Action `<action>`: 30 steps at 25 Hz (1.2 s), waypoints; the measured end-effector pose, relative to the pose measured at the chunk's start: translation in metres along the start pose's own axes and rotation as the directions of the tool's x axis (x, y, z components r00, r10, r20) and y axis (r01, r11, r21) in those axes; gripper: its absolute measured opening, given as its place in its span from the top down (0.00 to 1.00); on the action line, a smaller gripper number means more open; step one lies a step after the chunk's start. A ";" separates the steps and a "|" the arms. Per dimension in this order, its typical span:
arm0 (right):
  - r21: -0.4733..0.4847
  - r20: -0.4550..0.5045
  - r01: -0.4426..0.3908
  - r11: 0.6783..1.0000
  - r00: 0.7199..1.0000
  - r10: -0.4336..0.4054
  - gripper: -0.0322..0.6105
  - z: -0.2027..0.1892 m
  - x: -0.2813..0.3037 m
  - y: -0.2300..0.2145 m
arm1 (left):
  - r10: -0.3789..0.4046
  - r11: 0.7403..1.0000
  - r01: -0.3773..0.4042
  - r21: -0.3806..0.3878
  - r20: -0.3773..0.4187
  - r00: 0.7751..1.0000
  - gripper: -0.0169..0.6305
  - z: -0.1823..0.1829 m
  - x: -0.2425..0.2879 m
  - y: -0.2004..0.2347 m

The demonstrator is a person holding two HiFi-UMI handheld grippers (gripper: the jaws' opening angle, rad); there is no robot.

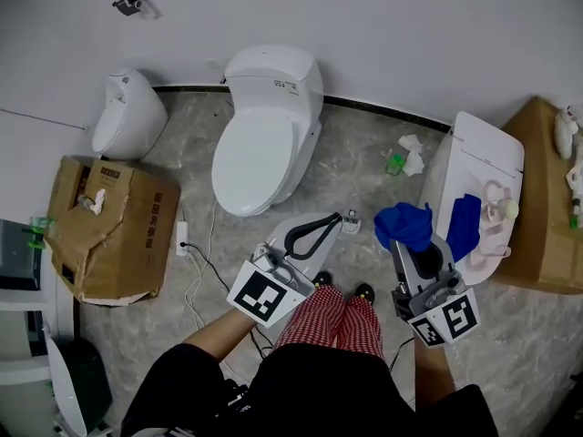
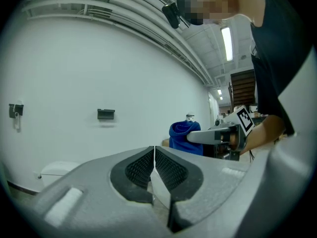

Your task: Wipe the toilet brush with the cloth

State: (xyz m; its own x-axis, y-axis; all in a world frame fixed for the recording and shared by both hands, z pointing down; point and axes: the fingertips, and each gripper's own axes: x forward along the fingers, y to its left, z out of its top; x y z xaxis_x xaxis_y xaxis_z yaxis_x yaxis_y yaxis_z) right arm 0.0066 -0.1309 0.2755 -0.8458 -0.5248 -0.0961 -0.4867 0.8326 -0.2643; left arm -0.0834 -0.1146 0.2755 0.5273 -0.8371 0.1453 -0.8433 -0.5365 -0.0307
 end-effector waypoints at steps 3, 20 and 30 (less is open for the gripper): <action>0.005 -0.006 0.008 1.000 1.000 -0.008 0.83 -0.007 -0.001 -0.004 | -0.023 1.000 0.023 0.000 -0.009 1.000 0.98 -0.007 0.006 -0.001; 0.032 -0.056 0.058 0.998 0.997 -0.056 0.83 -0.047 0.001 -0.019 | -0.036 0.998 0.034 -0.050 -0.026 0.999 0.98 -0.050 0.031 0.005; 0.061 -0.058 0.080 0.995 0.995 -0.076 0.83 -0.067 0.004 -0.029 | -0.018 1.000 0.018 -0.009 -0.010 1.000 0.98 -0.069 0.034 0.004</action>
State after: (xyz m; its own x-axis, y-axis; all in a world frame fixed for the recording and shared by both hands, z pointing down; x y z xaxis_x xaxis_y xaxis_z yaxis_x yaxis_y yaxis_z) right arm 0.0032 -0.1455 0.3472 -0.8175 -0.5756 -0.0201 -0.5382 0.7758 -0.3294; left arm -0.0762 -0.1377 0.3488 0.5413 -0.8262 0.1560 -0.8346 -0.5505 -0.0196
